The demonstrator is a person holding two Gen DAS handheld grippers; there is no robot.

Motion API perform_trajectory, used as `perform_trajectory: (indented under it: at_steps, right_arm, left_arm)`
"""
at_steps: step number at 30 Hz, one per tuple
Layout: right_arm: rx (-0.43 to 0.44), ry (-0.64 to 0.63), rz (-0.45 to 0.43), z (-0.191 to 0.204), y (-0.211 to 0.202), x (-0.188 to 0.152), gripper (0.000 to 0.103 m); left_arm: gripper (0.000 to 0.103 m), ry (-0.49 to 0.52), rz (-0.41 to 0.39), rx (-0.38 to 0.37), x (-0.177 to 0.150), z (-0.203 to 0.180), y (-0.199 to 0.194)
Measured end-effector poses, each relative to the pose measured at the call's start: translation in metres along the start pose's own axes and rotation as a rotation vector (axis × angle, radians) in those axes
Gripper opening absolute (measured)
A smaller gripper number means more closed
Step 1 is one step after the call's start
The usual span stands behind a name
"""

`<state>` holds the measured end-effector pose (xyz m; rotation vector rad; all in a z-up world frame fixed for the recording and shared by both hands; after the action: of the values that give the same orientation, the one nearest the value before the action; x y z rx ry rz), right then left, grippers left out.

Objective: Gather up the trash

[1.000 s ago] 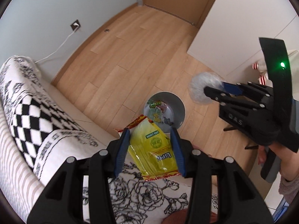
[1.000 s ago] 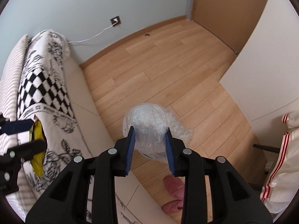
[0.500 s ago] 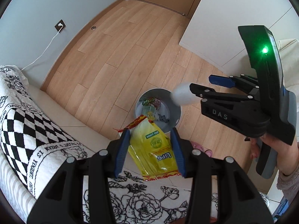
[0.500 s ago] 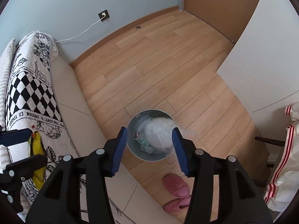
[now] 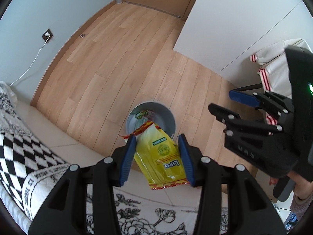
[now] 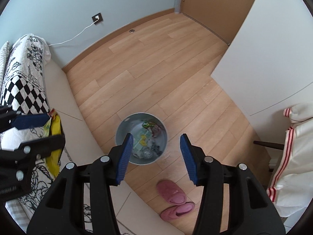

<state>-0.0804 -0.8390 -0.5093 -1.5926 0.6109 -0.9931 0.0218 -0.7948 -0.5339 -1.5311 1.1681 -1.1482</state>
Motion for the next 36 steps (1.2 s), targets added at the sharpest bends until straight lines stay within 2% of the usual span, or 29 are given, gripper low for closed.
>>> perform_trajectory:
  at_steps: [4,10,13,14,22,29,36]
  right_arm:
    - [-0.022,0.015,-0.006,-0.012,-0.007,-0.004,0.048]
    - [-0.043,0.042,-0.011,-0.021,-0.014,-0.009,0.048]
    - [-0.05,0.037,-0.013,-0.021,-0.018,-0.01,0.048]
    - [-0.051,0.035,-0.014,-0.02,-0.019,-0.01,0.048]
    - [-0.048,0.031,-0.022,-0.013,-0.023,-0.01,0.048]
    - [-0.018,-0.032,-0.032,0.018,-0.029,0.001,0.048]
    - [0.028,-0.151,-0.082,0.083,-0.052,0.022,0.051]
  left_arm:
    - [0.048,0.022,-0.016,-0.021,0.008,-0.01,0.004]
    - [0.056,0.005,0.005,-0.031,0.019,-0.018,0.01]
    - [0.07,0.008,-0.007,-0.029,0.02,-0.021,0.006]
    - [0.071,0.006,-0.012,-0.025,0.02,-0.021,0.005]
    - [0.072,-0.025,-0.01,-0.038,0.015,-0.012,-0.004]
    - [0.071,-0.092,-0.036,-0.005,-0.006,0.023,-0.029]
    - [0.072,-0.239,-0.081,0.051,-0.046,0.086,-0.068]
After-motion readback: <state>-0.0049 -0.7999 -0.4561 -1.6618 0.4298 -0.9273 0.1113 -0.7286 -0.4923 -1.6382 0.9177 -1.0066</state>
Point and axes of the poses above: each gripper's, at about its wrist camera, not at the fingertips, and y roughly the way its jaws point, z to its left, x to its top, the point moved 4 cm from there along y, roughly the way its jaws point, and after that the axes turned 13 degrees about -y, right-handed, at the moved point
